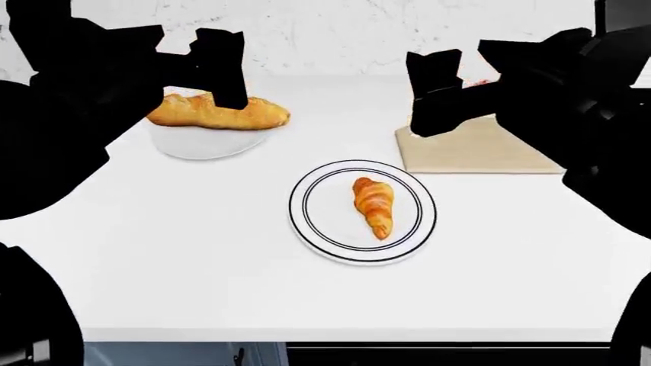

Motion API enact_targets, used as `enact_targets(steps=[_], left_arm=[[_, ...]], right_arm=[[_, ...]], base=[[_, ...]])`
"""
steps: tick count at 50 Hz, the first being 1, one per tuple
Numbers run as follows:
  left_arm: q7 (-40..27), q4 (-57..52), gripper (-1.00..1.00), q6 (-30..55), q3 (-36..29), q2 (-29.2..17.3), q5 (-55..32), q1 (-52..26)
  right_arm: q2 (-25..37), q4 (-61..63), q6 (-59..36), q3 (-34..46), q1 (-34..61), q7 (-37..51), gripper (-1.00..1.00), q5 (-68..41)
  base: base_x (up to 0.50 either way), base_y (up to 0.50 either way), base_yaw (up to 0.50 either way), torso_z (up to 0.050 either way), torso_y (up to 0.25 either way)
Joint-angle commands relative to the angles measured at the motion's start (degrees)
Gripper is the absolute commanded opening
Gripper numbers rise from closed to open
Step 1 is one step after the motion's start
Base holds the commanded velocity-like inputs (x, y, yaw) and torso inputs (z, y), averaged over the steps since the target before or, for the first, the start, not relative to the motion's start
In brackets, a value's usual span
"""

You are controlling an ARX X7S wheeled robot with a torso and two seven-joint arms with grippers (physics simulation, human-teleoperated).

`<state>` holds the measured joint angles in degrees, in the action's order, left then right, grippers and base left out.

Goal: From the different types of pastries on the counter, select a croissant and place it on the cutting board. Then retrieve a jar of jam from the cabinet and place it alongside the croissant on the cutting board.

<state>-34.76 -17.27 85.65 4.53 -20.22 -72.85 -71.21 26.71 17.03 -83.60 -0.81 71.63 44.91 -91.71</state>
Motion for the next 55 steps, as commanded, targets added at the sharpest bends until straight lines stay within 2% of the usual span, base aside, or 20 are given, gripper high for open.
enact_targets(steps=[1,6,13,22,29,40,46,50,55], left_arm=[[-1.15,0.22,1.0,-0.7,-0.71,-0.83,-2.07,-0.26],[-1.42,0.34,1.0,-1.08,-1.13,-1.11,-2.58,-0.39],[-0.99,0.6,1.0,-2.19,-2.11,-1.44,-2.36,-0.21],[-1.06,0.87,1.0,-3.26,-2.78,-1.88,-2.67,0.09],[-0.95,1.13,1.0,-4.17,-3.55,-2.29,-2.68,0.13],[0.28,1.85,1.0,-5.82,-5.11,-3.01,-1.9,-0.32],[0.06,1.78,1.0,-6.22,-5.23,-3.46,-2.24,-0.1],[0.13,1.78,1.0,-6.63,-5.48,-3.68,-2.23,0.1],[0.56,1.83,1.0,-7.3,-5.92,-3.99,-1.89,0.47]], right_arm=[[-0.53,-5.81,0.86,2.35,0.53,2.37,1.0,-4.2],[-1.52,-14.22,0.17,5.42,2.68,2.0,1.0,-5.75],[-2.28,-27.07,-0.85,12.7,8.58,-9.5,1.0,3.74],[-3.3,-38.62,2.96,21.19,12.73,-21.47,1.0,14.24],[-5.54,-45.52,0.98,25.75,16.76,-25.36,1.0,16.4],[-9.76,-56.16,-1.5,34.76,24.29,-36.03,1.0,20.62],[-11.84,-60.76,0.15,39.84,26.08,-42.7,1.0,23.61],[-12.47,-62.13,0.78,40.65,25.76,-43.99,1.0,23.92],[-11.47,-59.57,-2.41,37.27,24.26,-38.7,1.0,20.0]], base=[[0.0,0.0,0.0,0.0,0.0],[0.0,0.0,0.0,0.0,0.0],[0.0,0.0,0.0,0.0,0.0],[0.0,0.0,0.0,0.0,0.0],[0.0,0.0,0.0,0.0,0.0],[0.0,0.0,0.0,0.0,0.0],[0.0,0.0,0.0,0.0,0.0],[0.0,0.0,0.0,0.0,0.0],[0.0,0.0,0.0,0.0,0.0]])
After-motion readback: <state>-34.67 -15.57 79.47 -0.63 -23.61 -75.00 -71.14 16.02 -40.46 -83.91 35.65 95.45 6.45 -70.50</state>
